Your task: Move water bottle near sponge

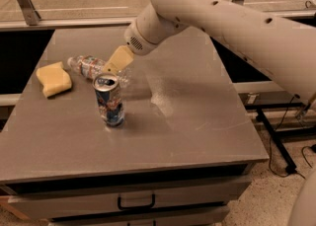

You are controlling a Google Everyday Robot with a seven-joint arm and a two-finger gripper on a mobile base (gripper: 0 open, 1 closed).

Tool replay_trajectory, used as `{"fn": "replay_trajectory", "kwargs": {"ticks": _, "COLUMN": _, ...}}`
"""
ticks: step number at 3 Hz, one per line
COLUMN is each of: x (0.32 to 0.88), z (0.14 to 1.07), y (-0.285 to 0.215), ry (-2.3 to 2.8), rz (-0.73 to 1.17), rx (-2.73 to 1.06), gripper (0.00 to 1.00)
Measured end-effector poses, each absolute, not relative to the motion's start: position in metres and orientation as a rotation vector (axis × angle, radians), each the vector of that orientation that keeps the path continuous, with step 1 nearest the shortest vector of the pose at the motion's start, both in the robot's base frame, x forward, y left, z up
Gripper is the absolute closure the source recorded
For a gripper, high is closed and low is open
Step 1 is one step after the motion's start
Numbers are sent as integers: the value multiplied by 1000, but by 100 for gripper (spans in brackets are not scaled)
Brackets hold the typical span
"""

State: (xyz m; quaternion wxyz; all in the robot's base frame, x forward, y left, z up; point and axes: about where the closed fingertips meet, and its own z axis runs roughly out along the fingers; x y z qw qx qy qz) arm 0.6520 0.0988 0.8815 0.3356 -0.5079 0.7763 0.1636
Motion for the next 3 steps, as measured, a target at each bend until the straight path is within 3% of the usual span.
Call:
{"fn": "replay_trajectory", "kwargs": {"ticks": 1, "x": 693, "z": 910, "y": 61, "ry": 1992, "rz": 294, "rx": -1155, "gripper": 0}}
{"fn": "replay_trajectory", "kwargs": {"ticks": 3, "x": 701, "z": 915, "y": 59, "ry": 1973, "rz": 277, "rx": -1125, "gripper": 0}}
